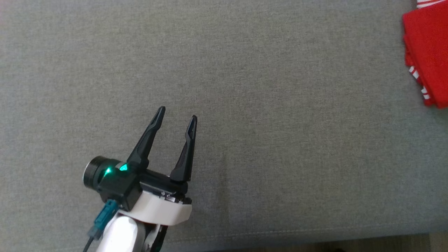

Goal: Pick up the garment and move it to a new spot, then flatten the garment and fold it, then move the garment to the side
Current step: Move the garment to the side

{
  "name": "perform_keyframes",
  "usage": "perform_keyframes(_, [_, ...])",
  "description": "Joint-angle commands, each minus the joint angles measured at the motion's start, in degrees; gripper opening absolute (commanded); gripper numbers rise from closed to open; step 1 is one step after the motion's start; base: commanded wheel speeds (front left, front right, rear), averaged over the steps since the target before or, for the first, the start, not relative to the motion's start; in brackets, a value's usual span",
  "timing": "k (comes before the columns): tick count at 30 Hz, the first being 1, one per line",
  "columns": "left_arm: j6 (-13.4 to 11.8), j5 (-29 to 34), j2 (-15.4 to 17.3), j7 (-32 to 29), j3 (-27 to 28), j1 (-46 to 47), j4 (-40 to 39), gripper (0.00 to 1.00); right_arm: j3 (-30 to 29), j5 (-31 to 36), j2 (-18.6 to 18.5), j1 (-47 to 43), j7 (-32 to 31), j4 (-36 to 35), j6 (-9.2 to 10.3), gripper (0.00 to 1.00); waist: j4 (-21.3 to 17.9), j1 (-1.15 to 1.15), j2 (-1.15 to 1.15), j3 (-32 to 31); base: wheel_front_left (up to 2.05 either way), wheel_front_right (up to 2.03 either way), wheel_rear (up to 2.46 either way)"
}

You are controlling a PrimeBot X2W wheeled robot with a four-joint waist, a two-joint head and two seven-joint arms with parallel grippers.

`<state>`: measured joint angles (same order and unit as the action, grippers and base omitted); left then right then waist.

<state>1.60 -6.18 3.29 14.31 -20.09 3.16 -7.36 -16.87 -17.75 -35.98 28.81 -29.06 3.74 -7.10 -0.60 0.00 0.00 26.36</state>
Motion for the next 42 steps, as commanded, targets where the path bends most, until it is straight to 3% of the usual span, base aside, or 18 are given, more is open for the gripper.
perform_keyframes(1, [0.4,0.4,-0.4,0.7,1.2,1.0,-1.6,1.00,-0.4,2.4,-1.3,1.3,1.8,-2.0,-0.39,1.00,0.0,0.00,0.00,0.7,0.00,0.00,0.00])
perform_keyframes(8, [0.4,0.7,-0.4,0.7,1.9,1.1,-0.7,1.00,-1.0,12.8,6.6,-0.4,10.2,-0.5,-0.39,1.00,1.6,0.00,0.00,-2.5,0.00,0.00,0.00])
perform_keyframes(12, [-0.1,1.0,-0.4,0.7,3.3,-0.7,0.3,1.00,1.1,12.1,14.0,-4.2,15.3,-0.8,-0.39,1.00,2.0,0.00,0.00,-7.7,0.00,0.00,0.00])
perform_keyframes(22, [-3.9,-0.9,-0.4,0.7,6.8,-6.6,2.3,1.00,9.2,8.8,28.0,-19.8,31.1,-1.1,-0.39,1.00,1.7,0.00,0.00,-21.4,0.00,0.00,0.00])
perform_keyframes(32, [-5.0,-1.7,-0.4,0.7,7.9,-11.6,1.0,1.00,19.1,6.4,31.0,-30.4,41.5,-0.5,-0.39,1.00,2.4,0.00,0.00,-27.5,0.00,0.00,0.00])
perform_keyframes(42, [-5.3,-0.5,-0.4,0.7,8.1,-15.8,0.1,1.00,23.5,6.7,32.2,-37.9,44.0,0.9,-0.39,1.00,4.9,0.00,0.00,-30.6,0.00,0.00,0.00])
